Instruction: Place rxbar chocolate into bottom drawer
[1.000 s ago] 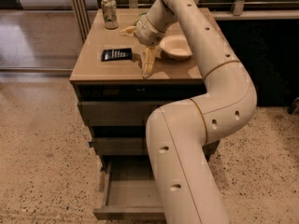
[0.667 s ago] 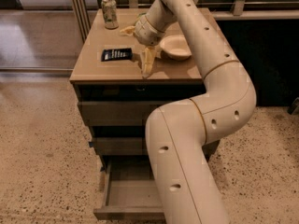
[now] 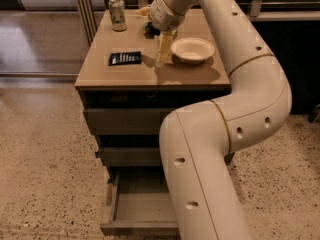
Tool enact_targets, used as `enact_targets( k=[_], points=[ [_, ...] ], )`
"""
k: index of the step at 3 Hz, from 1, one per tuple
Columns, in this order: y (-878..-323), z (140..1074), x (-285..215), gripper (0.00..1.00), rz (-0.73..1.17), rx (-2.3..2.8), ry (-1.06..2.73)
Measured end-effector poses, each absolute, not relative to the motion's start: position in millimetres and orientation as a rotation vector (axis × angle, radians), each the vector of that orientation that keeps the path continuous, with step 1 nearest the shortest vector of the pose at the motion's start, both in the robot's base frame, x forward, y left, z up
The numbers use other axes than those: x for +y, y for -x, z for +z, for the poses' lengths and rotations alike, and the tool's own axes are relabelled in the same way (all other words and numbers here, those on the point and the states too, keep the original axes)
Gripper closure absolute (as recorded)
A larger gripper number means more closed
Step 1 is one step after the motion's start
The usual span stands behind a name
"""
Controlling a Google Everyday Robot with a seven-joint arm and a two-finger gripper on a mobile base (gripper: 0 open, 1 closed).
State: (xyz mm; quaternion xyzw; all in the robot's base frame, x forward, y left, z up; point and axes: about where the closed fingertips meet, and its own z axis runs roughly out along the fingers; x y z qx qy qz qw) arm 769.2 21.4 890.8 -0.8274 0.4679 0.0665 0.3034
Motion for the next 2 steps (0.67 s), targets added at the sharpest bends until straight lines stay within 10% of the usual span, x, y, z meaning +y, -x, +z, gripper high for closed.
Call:
enact_targets(
  k=[2],
  points=[
    [-777.6,878.5,30.7,0.00,0.178,1.214,2.192]
  ],
)
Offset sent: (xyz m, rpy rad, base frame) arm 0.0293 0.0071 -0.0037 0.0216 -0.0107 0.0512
